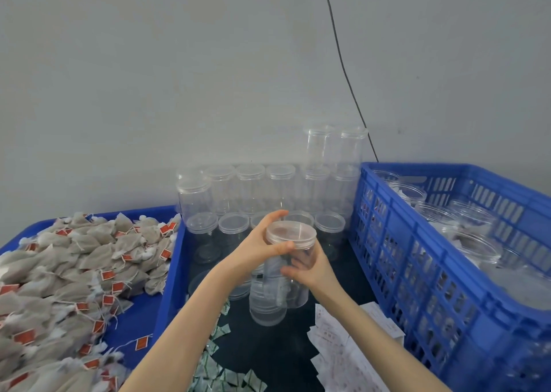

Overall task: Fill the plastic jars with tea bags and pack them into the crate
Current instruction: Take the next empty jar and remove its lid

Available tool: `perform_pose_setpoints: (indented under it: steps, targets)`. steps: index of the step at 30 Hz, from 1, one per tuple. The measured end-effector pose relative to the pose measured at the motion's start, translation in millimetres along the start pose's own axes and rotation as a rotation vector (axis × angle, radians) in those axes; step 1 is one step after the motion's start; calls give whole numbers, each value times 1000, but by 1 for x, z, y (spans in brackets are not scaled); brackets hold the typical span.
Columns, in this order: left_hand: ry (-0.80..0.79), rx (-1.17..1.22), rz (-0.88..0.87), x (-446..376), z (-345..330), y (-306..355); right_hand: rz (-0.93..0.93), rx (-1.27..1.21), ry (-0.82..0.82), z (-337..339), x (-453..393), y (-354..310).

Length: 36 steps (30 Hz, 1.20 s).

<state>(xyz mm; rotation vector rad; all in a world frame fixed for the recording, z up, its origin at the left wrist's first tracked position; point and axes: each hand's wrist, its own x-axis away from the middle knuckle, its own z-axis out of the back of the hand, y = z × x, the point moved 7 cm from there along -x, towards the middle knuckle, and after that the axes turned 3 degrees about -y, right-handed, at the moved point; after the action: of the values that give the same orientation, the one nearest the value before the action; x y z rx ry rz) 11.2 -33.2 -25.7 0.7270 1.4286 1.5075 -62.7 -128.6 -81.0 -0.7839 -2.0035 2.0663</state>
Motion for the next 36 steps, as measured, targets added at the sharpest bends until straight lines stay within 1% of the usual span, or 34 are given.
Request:
perform_pose_setpoints:
  steps: [2,4,6,8,10,13,15,17,19,20,22,23,25,28,29,30,33,36]
  targets:
    - [32,-21,-1,-1,2,-2,-38,14,-4,-4,1,6]
    - [99,-30,-5,-2,5,-6,-60,52,33,-5,3,4]
    - [205,-54,0,-3,5,-11,-68,94,82,-7,5,0]
    - [353,-121,16,-1,1,-15,-60,217,191,-6,10,-6]
    - [481,-154,16,3,-6,-20,-53,318,257,-8,16,-9]
    - [559,-222,8,7,-14,-22,-48,370,292,-8,20,-7]
    - [513,-271,28,4,-14,-22,-44,385,307,-4,20,-5]
    - [378,-265,56,-2,-10,-24,-90,314,312,3,18,1]
    - [249,-170,58,-5,-1,-25,-141,235,312,14,16,8]
    - [213,-88,42,-4,4,-24,-162,222,310,19,16,11]
    - [179,72,14,-2,13,-24,-182,222,272,25,15,14]
    - [178,102,8,-1,16,-24,-179,228,239,24,15,14]
    - [156,87,9,-1,18,-27,-163,231,179,18,16,14]
    - [-18,100,61,-1,5,-34,-153,202,121,6,19,17]
    - [-45,101,66,-1,2,-36,-151,194,108,3,20,17]
    - [-28,77,59,-1,2,-36,-151,190,105,0,20,17]
    - [118,-46,31,-3,6,-33,-170,263,148,-3,21,14]
    - [241,-145,64,-4,6,-36,-186,333,204,-5,23,10]
